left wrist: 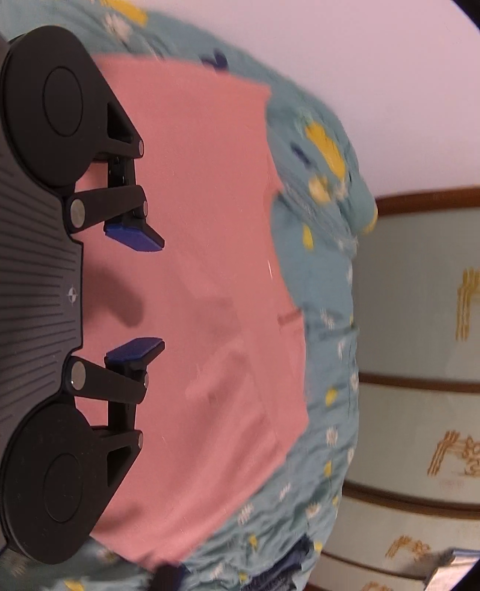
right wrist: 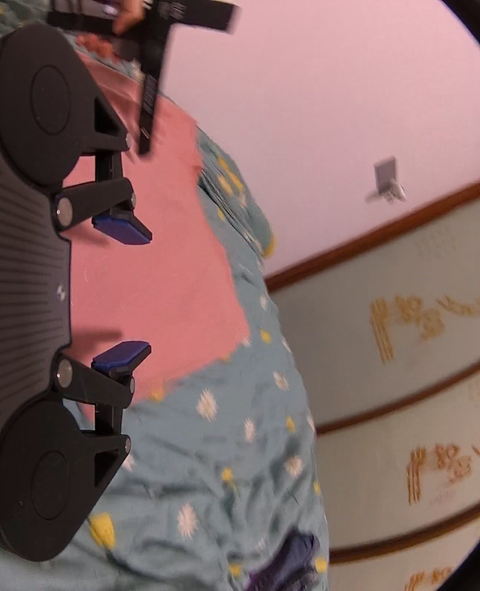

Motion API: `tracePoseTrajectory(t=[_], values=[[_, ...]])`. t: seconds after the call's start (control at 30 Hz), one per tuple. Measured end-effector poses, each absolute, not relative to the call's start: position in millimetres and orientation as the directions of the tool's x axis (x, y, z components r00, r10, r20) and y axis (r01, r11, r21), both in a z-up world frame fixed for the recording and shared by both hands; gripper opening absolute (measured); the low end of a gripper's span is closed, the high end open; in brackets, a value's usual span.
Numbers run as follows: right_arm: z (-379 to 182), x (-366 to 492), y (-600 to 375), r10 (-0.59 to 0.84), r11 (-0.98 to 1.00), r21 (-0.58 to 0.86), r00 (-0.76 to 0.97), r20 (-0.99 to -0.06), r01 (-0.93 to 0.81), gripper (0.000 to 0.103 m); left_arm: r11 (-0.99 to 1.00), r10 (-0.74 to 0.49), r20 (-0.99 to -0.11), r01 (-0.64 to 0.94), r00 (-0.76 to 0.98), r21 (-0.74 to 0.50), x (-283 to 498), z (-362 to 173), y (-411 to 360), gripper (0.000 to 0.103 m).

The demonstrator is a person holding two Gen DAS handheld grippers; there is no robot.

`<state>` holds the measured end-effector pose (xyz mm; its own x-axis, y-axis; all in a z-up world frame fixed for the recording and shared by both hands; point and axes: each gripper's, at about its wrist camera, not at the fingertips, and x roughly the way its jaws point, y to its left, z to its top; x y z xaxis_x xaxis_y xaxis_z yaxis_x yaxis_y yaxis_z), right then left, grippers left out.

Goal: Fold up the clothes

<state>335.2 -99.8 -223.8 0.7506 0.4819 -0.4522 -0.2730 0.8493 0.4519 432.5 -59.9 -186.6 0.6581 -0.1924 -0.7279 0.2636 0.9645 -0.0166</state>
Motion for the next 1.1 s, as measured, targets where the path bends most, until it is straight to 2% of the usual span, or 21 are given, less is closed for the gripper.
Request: tracePoseTrajectory(t=[0.2,0.33,0.5,0.57,0.7,0.8,0.93,1.1], values=[[-247.4,339.6,-87.4,0.447,0.887,0.370,0.714,-0.539,-0.276,0.057,0.976,-0.171,-0.757,0.213,0.631,-0.044,442.6,-210.0,-63.0,0.053],[-247.4,342.2,-95.0,0.466,0.875,0.409,0.685,-0.560,-0.260,0.057,0.978,-0.193,-0.749,0.190,0.634,-0.091,434.5,-217.7,-45.3,0.054],[-238.9,338.2,-99.4,0.479,0.862,0.444,0.683,-0.552,-0.246,0.057,0.979,-0.180,-0.740,0.193,0.648,-0.070,420.8,-211.4,-39.8,0.052],[-231.8,335.0,-101.0,0.482,0.854,0.455,0.709,-0.515,-0.250,0.057,0.980,-0.163,-0.729,0.195,0.665,-0.040,411.8,-202.4,-43.7,0.052],[-231.2,334.6,-100.5,0.457,0.866,0.428,0.760,-0.463,-0.259,0.057,0.967,-0.230,-0.686,0.241,0.691,-0.081,388.4,-192.4,-50.4,0.052],[-242.1,339.9,-95.0,0.478,0.857,0.444,0.723,-0.499,-0.260,0.057,0.967,-0.231,-0.691,0.237,0.685,-0.088,374.6,-202.0,-51.6,0.052],[-243.3,338.0,-83.8,0.437,0.897,0.330,0.698,-0.567,-0.294,0.057,0.978,-0.191,-0.704,0.194,0.684,-0.076,359.8,-224.4,-39.7,0.052],[-238.5,337.4,-92.6,0.463,0.883,0.373,0.661,-0.591,-0.286,0.057,0.982,-0.180,-0.688,0.174,0.703,-0.079,337.4,-231.1,-23.9,0.052]])
